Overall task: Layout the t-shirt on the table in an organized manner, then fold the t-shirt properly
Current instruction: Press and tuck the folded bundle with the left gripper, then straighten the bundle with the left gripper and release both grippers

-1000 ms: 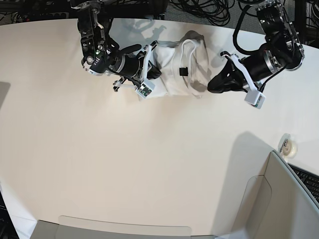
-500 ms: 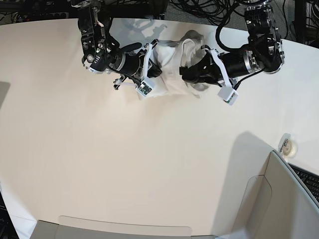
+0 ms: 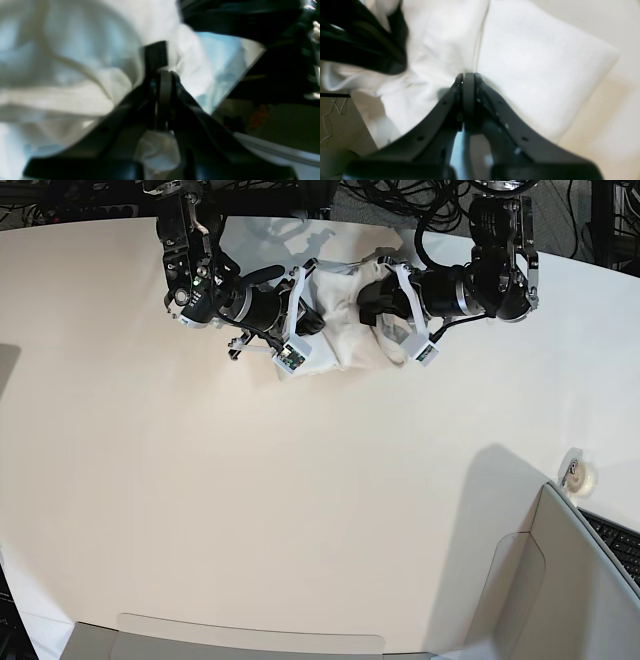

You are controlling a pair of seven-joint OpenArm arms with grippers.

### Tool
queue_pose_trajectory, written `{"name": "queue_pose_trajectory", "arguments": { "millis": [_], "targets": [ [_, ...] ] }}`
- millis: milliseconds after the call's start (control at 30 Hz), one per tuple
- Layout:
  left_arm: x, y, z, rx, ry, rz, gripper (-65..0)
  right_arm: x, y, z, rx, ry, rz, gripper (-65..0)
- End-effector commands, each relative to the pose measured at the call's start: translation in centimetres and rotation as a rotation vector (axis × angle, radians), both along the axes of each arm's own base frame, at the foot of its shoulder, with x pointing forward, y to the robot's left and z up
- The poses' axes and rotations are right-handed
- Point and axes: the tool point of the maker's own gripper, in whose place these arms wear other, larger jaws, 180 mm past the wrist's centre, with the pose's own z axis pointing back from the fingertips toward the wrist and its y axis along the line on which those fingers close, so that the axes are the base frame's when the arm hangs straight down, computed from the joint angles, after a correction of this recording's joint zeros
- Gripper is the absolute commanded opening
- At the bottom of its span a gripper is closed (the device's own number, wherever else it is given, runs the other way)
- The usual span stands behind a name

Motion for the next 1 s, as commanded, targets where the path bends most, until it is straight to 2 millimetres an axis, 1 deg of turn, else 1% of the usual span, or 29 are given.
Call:
{"name": "queue_pose_trajectory", "arguments": {
  "millis": [0,67,133,300,467,533,633,733,800,867,967],
  "targets": [
    [1.2,0.7,0.7,0.022,-0.049,0.013,-65.0,0.3,0.3,0.6,0.015,-0.018,0.002,-65.0],
    [2.0,2.3,0.6,0.086,-0.071,0.014,-65.0,0.1,0.3,0.5,0.015,-0.013,0.002,-65.0],
    [2.7,3.7,0.8,0.114,-0.098,0.035,-65.0,0.1,0.2,0.5,0.012,-0.013,0.003,-65.0],
    [4.3,9.3,1.8,0.182,-0.136,0.170,-65.0,0.2,0.0,0.5,0.009,-0.013,-0.002,-65.0],
    [5.1,13.4,2.9,0.217,-0.165,0.293,-65.0,0.1,-0.1,0.4,0.008,-0.012,-0.002,-65.0],
    [5.0,14.7,3.1,0.227,-0.170,0.333,-65.0,0.2,-0.1,0.5,0.009,-0.016,-0.002,-65.0],
    [5.0,15.7,3.4,0.232,-0.177,0.365,-65.0,0.5,0.0,1.2,0.012,-0.039,0.000,-65.0],
    [3.6,15.6,2.8,0.242,-0.151,0.355,-65.0,1.0,0.1,2.4,0.019,-0.078,0.000,-65.0],
    [3.2,15.0,3.4,0.253,-0.172,0.332,-65.0,1.3,0.2,3.6,0.024,-0.117,0.001,-65.0],
    [2.8,14.5,4.1,0.265,-0.199,0.316,-65.0,1.5,0.3,5.3,0.035,-0.168,0.002,-65.0],
    [2.5,14.2,4.6,0.275,-0.216,0.302,-65.0,1.9,0.5,7.7,0.055,-0.242,0.000,-65.0]
  ]
}}
